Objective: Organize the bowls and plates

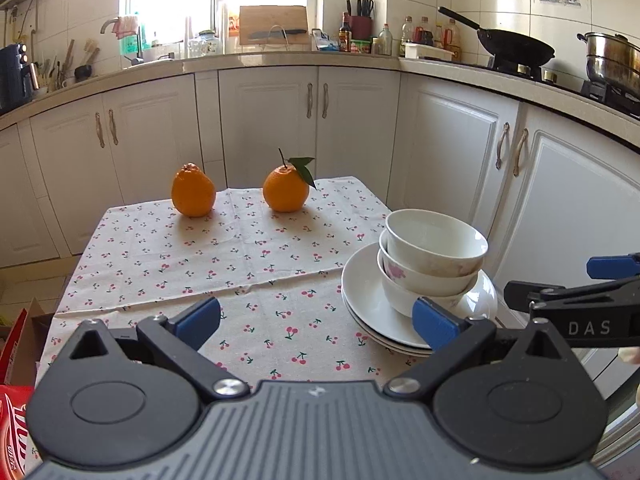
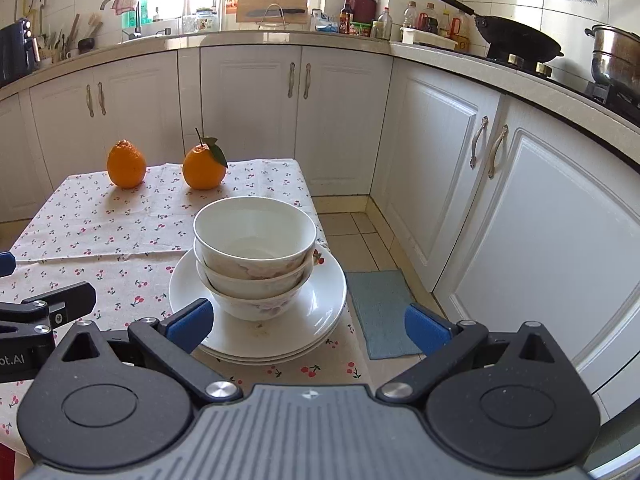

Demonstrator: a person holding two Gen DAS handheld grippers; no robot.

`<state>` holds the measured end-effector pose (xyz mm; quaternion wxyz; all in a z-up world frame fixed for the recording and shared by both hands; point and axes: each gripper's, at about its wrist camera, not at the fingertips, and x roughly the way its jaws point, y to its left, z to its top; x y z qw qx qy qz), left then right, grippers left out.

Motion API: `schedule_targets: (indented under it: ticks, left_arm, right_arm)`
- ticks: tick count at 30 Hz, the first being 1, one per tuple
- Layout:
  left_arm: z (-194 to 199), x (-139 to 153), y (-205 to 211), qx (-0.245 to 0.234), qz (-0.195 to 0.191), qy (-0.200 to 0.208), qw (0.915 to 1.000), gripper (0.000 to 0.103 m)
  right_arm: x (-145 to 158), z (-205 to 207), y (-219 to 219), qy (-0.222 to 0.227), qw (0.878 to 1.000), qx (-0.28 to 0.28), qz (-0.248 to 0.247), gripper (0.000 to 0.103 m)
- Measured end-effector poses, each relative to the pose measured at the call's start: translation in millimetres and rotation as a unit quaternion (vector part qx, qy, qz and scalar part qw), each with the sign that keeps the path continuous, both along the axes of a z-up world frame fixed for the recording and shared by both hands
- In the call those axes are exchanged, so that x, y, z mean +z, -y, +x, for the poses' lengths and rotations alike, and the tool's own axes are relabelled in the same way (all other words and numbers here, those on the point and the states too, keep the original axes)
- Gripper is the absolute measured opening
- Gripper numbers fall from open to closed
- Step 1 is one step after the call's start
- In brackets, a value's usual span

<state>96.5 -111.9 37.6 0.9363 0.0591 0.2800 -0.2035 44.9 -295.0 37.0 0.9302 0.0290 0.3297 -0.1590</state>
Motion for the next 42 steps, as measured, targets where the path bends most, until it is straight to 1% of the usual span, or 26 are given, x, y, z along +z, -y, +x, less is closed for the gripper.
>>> schedule_targets:
  ticks: [4,7,19,42]
  left_arm:
    - [-6,5,-1,0.006,-0.002,0.011,0.9999,0.102]
    - [-7,6,-1,0.008,-0.005,0.014,0.9999,0.102]
    - [-10,6,-2,0.012,-0.011,0.014,0.9998,0.102]
    - [-13,9,-3,0.011,-0.015,0.017,0.9997,0.102]
  right_arm:
    - [8,-7,-4,0.025,1.0,0.0,-0.004,0.103]
    - [12,-9,-6,0.036,0.999,0.001,-0.006,0.103]
    - [12,-12,-9,0.039,0.999,0.009,-0.008,0.103]
    - [17,-16,-11,0.046,0.999,0.006,-0.016,0.103]
